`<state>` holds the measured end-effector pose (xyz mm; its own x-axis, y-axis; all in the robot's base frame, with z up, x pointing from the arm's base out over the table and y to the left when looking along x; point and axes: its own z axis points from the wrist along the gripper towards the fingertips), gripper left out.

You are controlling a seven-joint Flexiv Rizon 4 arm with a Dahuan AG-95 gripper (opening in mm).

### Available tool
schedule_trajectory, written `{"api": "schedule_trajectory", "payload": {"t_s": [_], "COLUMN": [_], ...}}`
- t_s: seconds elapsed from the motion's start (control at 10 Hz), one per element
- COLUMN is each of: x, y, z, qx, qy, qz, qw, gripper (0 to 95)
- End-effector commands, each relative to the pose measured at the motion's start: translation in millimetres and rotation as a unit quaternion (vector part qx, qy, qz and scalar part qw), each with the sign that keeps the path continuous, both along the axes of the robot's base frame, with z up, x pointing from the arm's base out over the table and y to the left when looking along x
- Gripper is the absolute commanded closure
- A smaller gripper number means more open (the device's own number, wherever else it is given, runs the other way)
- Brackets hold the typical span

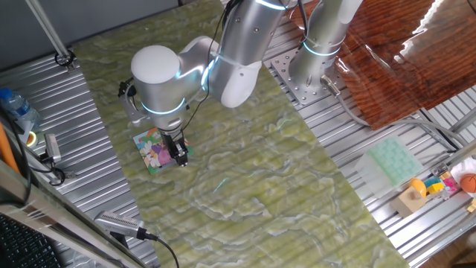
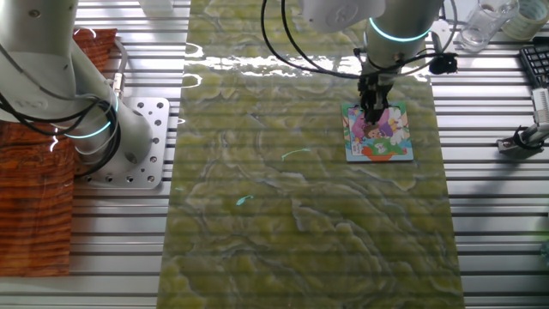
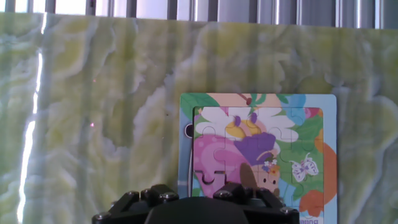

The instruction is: Assemble one piece of a puzzle

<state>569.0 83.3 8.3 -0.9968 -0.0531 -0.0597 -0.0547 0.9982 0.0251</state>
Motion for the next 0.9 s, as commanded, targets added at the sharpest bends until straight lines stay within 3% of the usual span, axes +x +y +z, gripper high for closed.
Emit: {"api": "schedule_trajectory", "payload": {"t_s": [0.1, 0.5, 0.8, 0.9], "x": [1.7, 2.6, 4.2, 8.8], "y": [1.4, 2.2, 3.8, 7.0], "z": [-10.1, 8.6, 13.5, 19.1], "qx": [-0.002, -0.003, 0.0, 0.002], "qy": [0.002, 0.012, 0.01, 0.011], "qz": [-0.001, 0.003, 0.005, 0.001], "qw": [1.0, 0.9999, 0.9999, 0.9999], "gripper": [38.0, 38.0, 38.0, 19.0]}}
